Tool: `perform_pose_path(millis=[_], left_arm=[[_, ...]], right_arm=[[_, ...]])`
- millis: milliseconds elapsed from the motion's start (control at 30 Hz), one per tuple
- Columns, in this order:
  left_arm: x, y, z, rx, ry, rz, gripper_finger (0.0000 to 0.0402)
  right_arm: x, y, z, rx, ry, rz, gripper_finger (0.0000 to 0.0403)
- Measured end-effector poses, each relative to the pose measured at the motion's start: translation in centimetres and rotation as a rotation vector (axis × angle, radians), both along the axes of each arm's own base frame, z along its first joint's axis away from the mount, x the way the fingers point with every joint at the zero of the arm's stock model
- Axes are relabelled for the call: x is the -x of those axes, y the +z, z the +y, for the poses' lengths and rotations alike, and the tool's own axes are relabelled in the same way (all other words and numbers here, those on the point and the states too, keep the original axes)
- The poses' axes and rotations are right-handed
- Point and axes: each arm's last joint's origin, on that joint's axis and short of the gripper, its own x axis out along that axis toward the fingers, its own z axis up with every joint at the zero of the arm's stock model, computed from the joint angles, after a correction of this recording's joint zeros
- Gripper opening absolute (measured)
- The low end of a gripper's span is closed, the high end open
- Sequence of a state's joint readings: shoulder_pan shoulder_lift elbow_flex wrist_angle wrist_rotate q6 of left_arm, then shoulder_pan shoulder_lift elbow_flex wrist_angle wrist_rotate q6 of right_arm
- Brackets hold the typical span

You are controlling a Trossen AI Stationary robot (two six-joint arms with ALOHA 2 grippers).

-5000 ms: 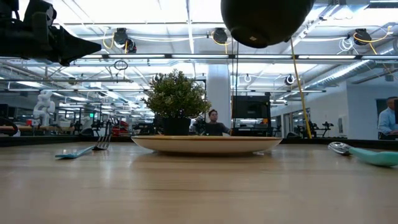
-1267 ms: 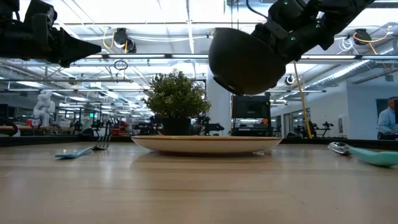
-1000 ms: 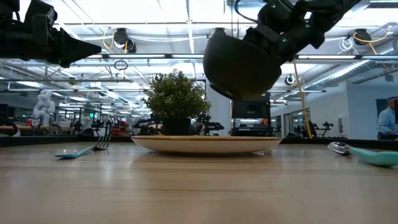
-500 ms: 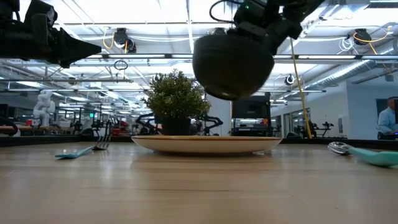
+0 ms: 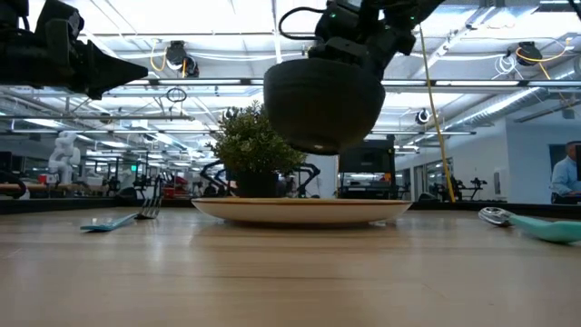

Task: Set table place
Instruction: Put the black bowl on the yellow plate

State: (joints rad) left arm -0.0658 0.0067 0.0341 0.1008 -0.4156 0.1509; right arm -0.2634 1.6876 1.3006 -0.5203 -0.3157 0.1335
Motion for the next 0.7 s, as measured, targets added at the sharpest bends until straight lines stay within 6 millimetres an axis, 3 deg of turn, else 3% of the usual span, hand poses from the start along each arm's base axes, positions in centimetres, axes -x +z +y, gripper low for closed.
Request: perform_pose_path(millis=[233,333,700], left_arm=[[0.0,0.0,0.0,0.0,0.0,0.002,0.0008],[0.0,0.0,0.0,-0.001,-0.001,0.004,0.0008],[0.0,-0.2,0.0,-0.003,-0.003,0.023,0.0008]], right_arm=[[-2.2,-0.8,-0.5,0.01,0.019,0.018,0.0002],[-2.8,-2.0,-0.6,0.005,0.018,0.051,0.0002],[-3.3,-2.7,-0.8,0.05,-0.004,0.06,0.0002]])
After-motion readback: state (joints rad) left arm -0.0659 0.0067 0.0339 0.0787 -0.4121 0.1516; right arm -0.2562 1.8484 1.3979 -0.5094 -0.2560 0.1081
